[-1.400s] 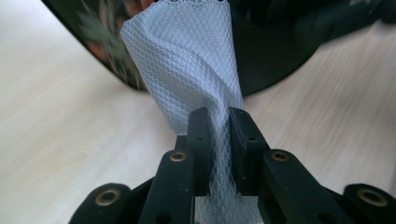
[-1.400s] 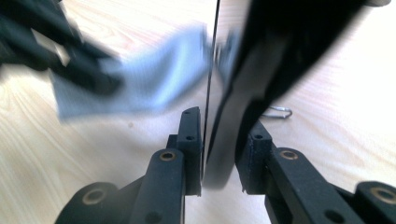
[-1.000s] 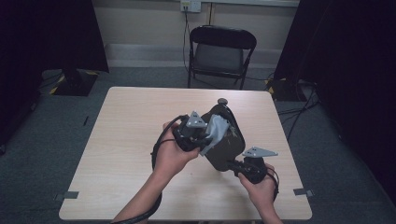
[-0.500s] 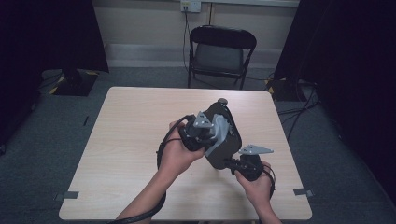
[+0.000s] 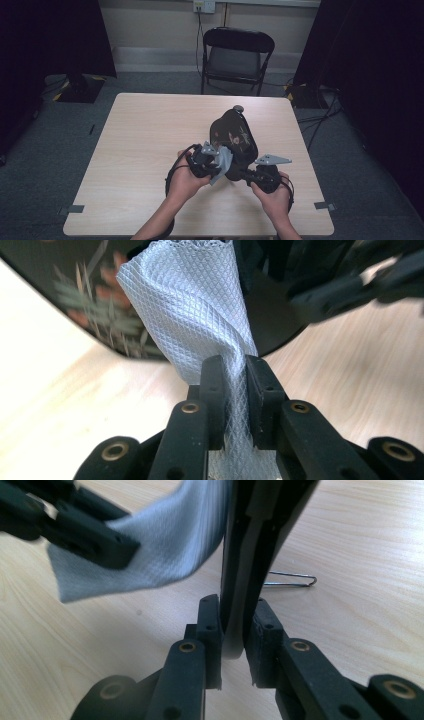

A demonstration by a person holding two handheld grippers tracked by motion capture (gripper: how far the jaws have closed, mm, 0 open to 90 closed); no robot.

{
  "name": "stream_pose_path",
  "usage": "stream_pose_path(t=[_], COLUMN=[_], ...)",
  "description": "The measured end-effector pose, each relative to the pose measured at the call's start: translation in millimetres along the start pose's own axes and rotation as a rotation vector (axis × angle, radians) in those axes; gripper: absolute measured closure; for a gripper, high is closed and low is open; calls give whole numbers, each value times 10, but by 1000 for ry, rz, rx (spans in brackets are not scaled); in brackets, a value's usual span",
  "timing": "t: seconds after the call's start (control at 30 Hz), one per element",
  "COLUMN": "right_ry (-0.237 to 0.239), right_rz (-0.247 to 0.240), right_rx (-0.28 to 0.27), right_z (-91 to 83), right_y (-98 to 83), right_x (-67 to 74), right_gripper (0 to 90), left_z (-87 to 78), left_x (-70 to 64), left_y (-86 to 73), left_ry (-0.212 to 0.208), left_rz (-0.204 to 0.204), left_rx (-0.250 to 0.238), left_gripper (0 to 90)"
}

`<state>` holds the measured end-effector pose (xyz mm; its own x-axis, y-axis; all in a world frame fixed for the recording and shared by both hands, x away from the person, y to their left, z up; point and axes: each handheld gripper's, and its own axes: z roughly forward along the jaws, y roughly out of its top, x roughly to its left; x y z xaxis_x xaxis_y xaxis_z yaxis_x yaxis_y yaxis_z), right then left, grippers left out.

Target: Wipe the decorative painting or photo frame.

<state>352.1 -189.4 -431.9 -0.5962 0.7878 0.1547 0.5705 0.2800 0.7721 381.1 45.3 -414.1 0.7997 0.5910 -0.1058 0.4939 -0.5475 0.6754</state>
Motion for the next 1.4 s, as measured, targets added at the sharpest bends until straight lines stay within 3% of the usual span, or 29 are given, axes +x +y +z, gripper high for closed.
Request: stream_pose_path(t=[0.33,0.5,0.7,0.93,1.07,1.23,1.4], right_ry=[2,3,4,5,2,1,-2], right_rz=[-1,-1,-1,7,6,3,0], right_rx=[-3,-1,-3,-5,-10,-12,-11], right_z=[18,18,19,24,34,40,44], right_y=[10,10,9,10,13,16,18], right_x=[1,2,-3,-4,-3,0,13], right_gripper=[785,785,785,787,787,786,785], left_z=[236,249,-89,-602,-810,-884,-731], left_x=[62,74,49,-94,-228,-354,-374], left_y=[-342,-388,-112,409,661,876,855], left_ry=[-8,-16,6,42,46,38,15], left_rz=[-54,-71,-35,69,127,172,174], left_rx=[74,82,0,-108,-162,-200,-174], left_gripper=[796,796,796,794,792,793,794])
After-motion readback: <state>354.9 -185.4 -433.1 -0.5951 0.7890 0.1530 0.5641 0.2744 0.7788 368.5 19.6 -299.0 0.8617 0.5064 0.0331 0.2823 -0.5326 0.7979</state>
